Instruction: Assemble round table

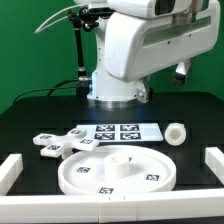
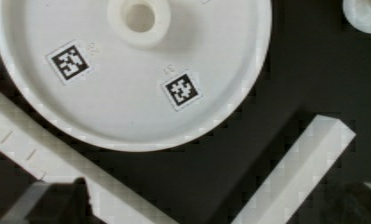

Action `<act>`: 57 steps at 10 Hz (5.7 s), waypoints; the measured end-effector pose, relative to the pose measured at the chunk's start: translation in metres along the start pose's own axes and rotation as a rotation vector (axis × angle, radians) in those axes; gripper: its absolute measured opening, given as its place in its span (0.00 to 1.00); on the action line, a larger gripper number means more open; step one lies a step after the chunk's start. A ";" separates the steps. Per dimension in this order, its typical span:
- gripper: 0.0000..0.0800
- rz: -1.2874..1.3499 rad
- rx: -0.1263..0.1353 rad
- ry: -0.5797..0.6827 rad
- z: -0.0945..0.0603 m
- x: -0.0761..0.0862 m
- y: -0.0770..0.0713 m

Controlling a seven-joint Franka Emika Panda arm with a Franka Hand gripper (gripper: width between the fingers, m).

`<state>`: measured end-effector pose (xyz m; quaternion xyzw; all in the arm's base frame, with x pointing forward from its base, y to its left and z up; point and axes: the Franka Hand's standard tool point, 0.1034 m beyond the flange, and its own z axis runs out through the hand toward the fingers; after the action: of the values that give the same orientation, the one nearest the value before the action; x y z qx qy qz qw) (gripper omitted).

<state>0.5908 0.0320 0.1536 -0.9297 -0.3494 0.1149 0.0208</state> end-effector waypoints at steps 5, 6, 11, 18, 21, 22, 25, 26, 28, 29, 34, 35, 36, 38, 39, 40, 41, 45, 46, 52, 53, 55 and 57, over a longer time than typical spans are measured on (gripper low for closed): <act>0.81 -0.001 0.000 0.000 0.000 0.000 0.000; 0.81 -0.023 -0.007 0.011 0.003 -0.001 0.003; 0.81 -0.142 -0.064 0.108 0.039 -0.024 0.034; 0.81 -0.190 -0.084 0.137 0.068 -0.036 0.043; 0.81 -0.186 -0.097 0.155 0.098 -0.046 0.040; 0.81 -0.185 -0.097 0.156 0.104 -0.047 0.039; 0.81 -0.181 -0.103 0.167 0.127 -0.048 0.039; 0.81 -0.178 -0.099 0.166 0.135 -0.049 0.040; 0.81 -0.177 -0.089 0.160 0.148 -0.049 0.040; 0.81 -0.177 -0.085 0.157 0.152 -0.049 0.039; 0.51 -0.178 -0.085 0.156 0.152 -0.050 0.039; 0.51 -0.178 -0.085 0.156 0.152 -0.050 0.039; 0.51 -0.178 -0.085 0.156 0.152 -0.050 0.039; 0.51 -0.178 -0.085 0.156 0.152 -0.049 0.039; 0.51 -0.169 -0.083 0.155 0.151 -0.048 0.038; 0.51 -0.155 -0.071 0.146 0.146 -0.037 0.033; 0.51 -0.159 -0.060 0.139 0.146 -0.026 0.027; 0.51 -0.095 -0.034 0.110 0.145 -0.009 0.009; 0.51 -0.079 -0.031 0.107 0.144 -0.005 0.005; 0.51 -0.050 -0.022 0.088 0.142 0.003 -0.004; 0.51 -0.050 -0.022 0.088 0.142 0.003 -0.004; 0.58 -0.050 -0.022 0.088 0.142 0.003 -0.005; 0.80 -0.060 -0.023 0.088 0.138 -0.005 -0.003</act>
Offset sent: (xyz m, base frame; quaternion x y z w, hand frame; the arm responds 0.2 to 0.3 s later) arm 0.0000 0.0000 0.0000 0.0000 0.0000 0.0000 1.0000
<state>0.5539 0.0254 0.0205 -0.9231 -0.3771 0.0691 0.0291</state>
